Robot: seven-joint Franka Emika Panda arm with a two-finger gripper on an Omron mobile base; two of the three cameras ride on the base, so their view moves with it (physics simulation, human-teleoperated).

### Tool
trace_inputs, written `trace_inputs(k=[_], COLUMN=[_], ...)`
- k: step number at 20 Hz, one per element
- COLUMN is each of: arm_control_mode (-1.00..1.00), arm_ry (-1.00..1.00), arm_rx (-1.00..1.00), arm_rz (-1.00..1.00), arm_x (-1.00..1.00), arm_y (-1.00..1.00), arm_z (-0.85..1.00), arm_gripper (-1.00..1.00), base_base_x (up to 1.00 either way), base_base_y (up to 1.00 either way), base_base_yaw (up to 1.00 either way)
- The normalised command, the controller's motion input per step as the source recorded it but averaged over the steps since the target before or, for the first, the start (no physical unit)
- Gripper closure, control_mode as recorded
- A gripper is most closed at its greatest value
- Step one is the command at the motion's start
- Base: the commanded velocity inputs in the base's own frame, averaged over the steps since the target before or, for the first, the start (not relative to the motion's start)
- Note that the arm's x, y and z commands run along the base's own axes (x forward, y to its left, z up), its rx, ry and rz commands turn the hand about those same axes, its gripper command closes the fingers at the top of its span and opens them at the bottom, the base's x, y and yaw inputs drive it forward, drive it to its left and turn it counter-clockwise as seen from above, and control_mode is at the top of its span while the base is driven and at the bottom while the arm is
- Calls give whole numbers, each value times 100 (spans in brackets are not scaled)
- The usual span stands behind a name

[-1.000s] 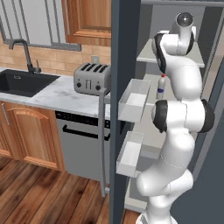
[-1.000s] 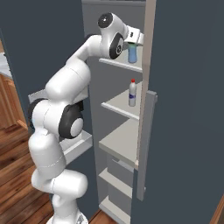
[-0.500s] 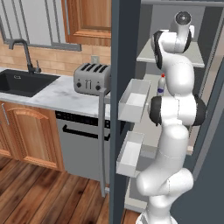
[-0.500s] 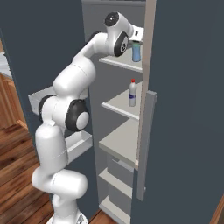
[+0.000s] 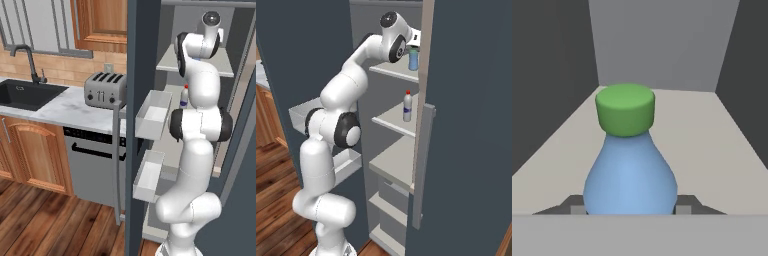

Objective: Take the bottled waters from the counter and place them in the freezer to freeze. Close the freezer door after placing the bottles.

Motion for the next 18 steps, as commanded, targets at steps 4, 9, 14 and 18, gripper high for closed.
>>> trace_inputs(k=[4, 9, 14, 18], arm_control_mode=[-100, -100, -100, -100], arm_ry=[6, 4, 0, 0], arm_rx=[0, 0, 0, 0], arm_rz=[0, 0, 0, 0], arm_x=[0, 0, 0, 0], arm_y=[0, 0, 0, 0], arm_z=[-44, -37, -18, 0], arm_gripper=[100, 100, 100, 100], base_base_x=[0, 0, 0, 0], base_base_y=[0, 0, 0, 0], base_base_yaw=[0, 0, 0, 0])
